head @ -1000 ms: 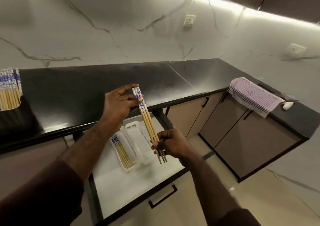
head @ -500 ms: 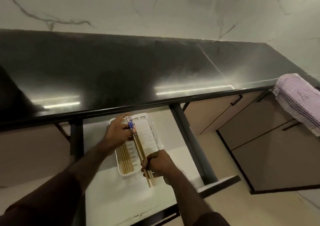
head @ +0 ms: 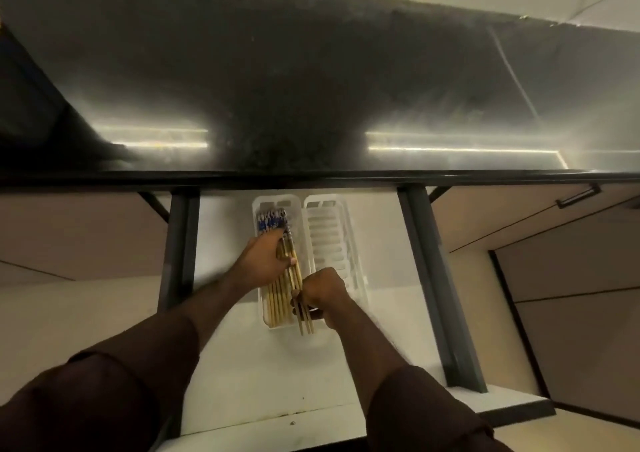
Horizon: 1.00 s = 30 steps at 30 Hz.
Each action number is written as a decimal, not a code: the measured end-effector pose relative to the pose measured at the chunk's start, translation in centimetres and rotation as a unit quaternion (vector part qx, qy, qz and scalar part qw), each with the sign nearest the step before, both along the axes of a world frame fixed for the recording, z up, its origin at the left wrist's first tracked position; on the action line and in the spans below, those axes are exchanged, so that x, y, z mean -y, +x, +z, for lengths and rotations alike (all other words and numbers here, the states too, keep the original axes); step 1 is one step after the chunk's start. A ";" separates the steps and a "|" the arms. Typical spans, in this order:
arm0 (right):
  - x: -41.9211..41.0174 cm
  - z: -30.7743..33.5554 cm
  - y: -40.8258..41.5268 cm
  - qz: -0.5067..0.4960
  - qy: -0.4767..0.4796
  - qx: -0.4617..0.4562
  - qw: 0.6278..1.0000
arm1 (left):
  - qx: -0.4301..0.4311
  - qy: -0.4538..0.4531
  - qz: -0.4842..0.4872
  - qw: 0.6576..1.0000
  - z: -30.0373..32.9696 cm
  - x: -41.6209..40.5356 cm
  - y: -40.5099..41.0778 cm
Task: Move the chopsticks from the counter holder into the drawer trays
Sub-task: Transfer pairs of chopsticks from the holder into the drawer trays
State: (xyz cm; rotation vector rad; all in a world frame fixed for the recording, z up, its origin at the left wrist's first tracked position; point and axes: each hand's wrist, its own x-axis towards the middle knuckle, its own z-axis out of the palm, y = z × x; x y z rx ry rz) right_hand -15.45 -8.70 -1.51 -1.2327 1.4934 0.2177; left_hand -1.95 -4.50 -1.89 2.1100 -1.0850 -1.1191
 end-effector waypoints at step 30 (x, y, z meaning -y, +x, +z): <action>-3.1 -4.4 3.9 0.310 -0.283 -0.143 0.897 | 0.340 0.097 -0.287 0.890 -2.8 2.0 0.4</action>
